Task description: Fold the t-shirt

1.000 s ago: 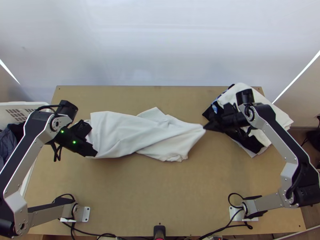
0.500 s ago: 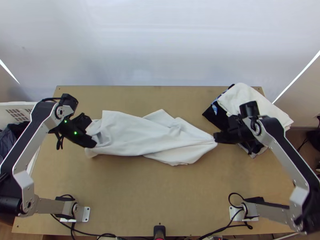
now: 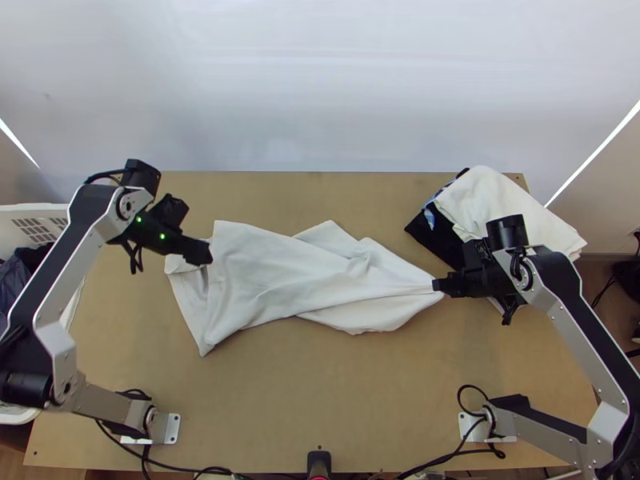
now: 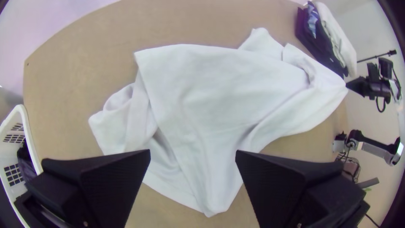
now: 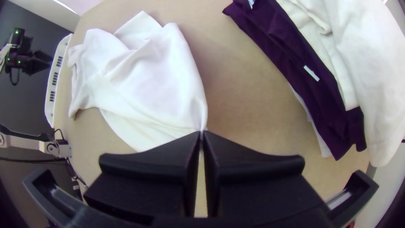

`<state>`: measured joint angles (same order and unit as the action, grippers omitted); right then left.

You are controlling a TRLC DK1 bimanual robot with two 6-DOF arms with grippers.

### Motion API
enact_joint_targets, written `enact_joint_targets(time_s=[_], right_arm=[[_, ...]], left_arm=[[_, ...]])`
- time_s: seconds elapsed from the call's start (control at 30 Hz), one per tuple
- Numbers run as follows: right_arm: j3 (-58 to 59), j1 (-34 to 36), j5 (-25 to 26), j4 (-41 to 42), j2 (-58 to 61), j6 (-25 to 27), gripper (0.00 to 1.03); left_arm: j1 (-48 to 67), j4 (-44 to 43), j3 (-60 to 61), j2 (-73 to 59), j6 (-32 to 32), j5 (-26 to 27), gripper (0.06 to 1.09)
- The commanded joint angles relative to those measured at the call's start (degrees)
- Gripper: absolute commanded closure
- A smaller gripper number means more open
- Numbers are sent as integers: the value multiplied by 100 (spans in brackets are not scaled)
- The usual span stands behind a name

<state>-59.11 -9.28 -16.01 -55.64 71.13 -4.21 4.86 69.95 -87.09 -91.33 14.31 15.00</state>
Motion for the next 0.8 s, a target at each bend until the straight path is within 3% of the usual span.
enact_joint_targets(time_s=[0.0, 0.07, 0.13, 0.27, 0.53, 0.77], right_arm=[[23, -13, 28, 9, -3, -10, 100], [-4, -4, 28, 9, -3, -19, 100], [-48, -4, 37, 9, 15, -19, 100], [-74, 5, 28, 9, 67, -19, 100], [-109, -4, 28, 9, 120, -45, 100], [-109, -30, 28, 44, 146, -107, 100]], left_arm=[[-442, -131, -309, -570, -314, 530, 19], [-785, 159, -423, -843, -455, 1866, 40], [-873, 581, -590, -1133, -763, 2085, 51], [-891, 625, -405, -1229, -1167, 2121, 51], [-987, 264, 465, -948, -938, 2024, 51], [-1040, -711, 1379, -755, -886, 1787, 51]])
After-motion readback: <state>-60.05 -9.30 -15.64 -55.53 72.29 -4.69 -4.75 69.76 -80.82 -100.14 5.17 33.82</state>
